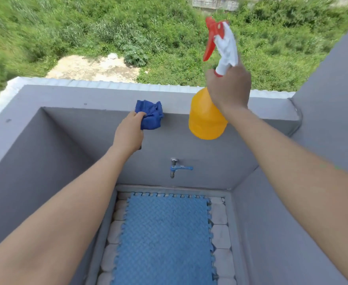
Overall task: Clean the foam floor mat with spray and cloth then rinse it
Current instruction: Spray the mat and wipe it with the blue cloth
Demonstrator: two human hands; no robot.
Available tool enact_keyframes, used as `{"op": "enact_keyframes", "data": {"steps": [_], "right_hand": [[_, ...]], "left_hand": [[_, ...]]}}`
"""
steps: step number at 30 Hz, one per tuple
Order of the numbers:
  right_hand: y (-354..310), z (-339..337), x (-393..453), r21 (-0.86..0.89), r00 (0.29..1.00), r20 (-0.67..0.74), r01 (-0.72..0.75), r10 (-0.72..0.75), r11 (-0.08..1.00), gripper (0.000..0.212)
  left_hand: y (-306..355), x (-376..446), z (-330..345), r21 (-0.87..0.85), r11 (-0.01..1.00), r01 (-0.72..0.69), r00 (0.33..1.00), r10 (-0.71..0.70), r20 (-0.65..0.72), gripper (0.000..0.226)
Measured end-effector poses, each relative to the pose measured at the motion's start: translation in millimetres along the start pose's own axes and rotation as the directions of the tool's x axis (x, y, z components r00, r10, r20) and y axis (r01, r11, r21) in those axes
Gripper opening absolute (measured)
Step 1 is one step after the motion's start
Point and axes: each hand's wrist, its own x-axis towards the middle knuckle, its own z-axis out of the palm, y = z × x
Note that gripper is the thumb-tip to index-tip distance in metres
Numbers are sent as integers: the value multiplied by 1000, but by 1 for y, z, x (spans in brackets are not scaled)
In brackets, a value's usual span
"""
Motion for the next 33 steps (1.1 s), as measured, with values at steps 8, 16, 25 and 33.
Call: {"op": "enact_keyframes", "data": {"steps": [8, 16, 25, 33], "right_hand": [[57, -16, -195, 242, 975, 113, -212, 190, 947, 79], [190, 49, -372, 98, 855, 380, -417, 354, 904, 43], [369, 177, -562, -61, 766, 472, -465, 436, 883, 28], [433, 241, -650, -186, 693, 608, -351, 388, 918, 23]], "left_hand": [[-66, -148, 40, -386, 840, 382, 923, -327, 204, 28], [-186, -279, 196, -677, 235, 698, 666, -560, 493, 24], [-335, -379, 448, -564, 465, 683, 710, -603, 363, 36], [-408, -430, 562, -301, 875, 380, 921, -386, 39, 26]]}}
